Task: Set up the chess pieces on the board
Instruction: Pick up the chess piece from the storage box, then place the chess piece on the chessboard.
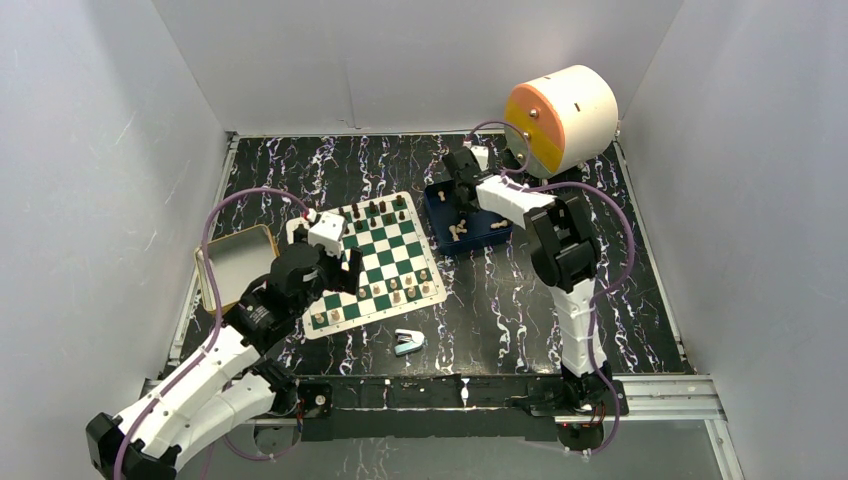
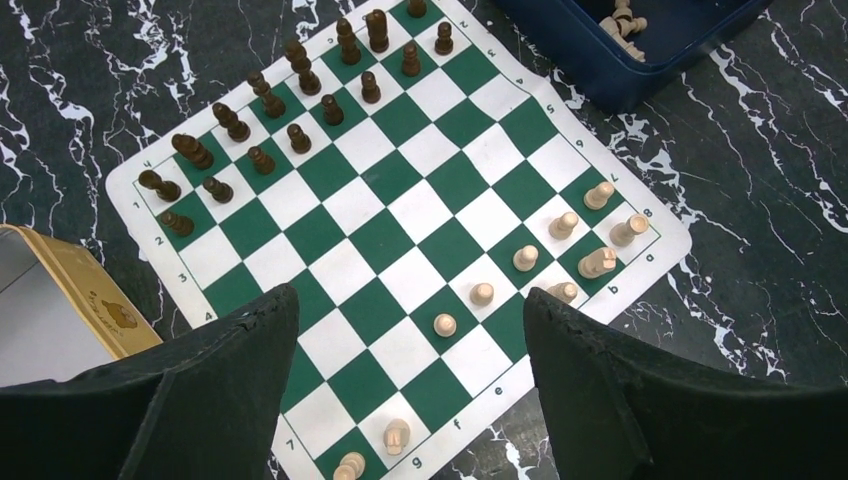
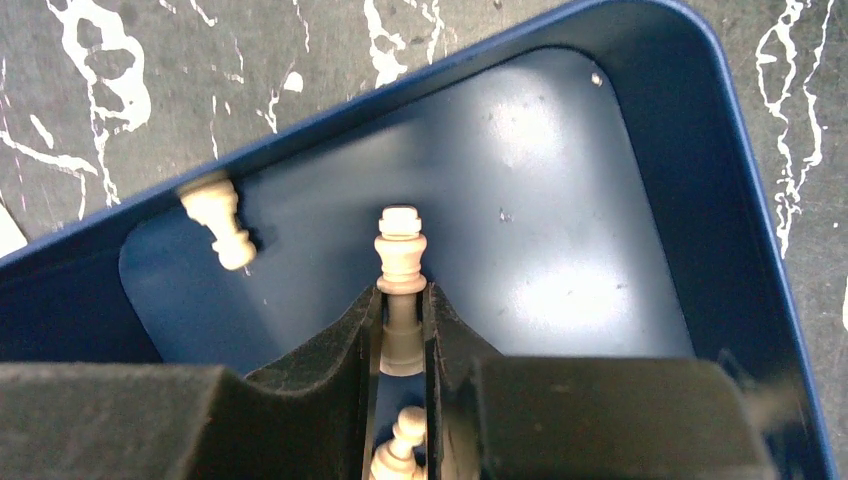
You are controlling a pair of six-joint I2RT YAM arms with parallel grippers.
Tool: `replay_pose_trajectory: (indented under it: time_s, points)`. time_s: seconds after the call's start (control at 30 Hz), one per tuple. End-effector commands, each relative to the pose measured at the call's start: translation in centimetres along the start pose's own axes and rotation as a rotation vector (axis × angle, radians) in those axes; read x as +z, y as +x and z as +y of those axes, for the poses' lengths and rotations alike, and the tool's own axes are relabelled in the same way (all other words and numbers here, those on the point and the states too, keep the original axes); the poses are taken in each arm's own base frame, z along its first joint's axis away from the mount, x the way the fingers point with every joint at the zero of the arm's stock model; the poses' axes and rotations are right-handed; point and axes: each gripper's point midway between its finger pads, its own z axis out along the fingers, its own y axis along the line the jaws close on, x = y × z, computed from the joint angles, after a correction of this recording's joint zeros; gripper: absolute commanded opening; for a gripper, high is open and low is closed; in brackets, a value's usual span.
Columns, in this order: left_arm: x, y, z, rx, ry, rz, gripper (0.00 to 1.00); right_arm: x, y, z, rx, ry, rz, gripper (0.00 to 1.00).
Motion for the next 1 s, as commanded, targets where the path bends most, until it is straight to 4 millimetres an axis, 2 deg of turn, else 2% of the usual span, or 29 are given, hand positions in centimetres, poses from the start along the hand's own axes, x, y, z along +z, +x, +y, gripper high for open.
replay_pose_trajectory:
  time_s: [0.0, 0.23, 0.37, 0.5, 0.7, 0.97]
  points:
    - [-0.3, -1.6, -0.2, -0.036, 0.005, -0.013, 0.78, -3.6, -2.9, 0.5, -0.040, -0.076, -0.074, 0.19]
    - [-0.1, -2.9, -1.7, -0.100, 0.064, -0.010, 0.73, -7.8, -4.2, 0.9, -0.113, -0.196, -0.138, 0.17]
    - [-0.3, -3.8, -2.1, -0.237, 0.054, 0.013, 0.66, -11.2, -4.6, 1.4, -0.168, -0.310, -0.188, 0.15]
    - [-0.8, -5.2, -3.3, -0.345, 0.090, 0.038, 0.61, -15.2, -3.9, 2.8, -0.253, -0.512, -0.252, 0.15]
    - [-1.6, -8.3, -6.2, -0.419, 0.221, 0.096, 0.54, -22.4, -1.5, 5.7, -0.402, -0.876, -0.372, 0.16]
    - [-1.9, -10.9, -11.1, -0.552, 0.438, 0.204, 0.53, -30.2, 2.6, 7.0, -0.593, -1.133, -0.568, 0.16]
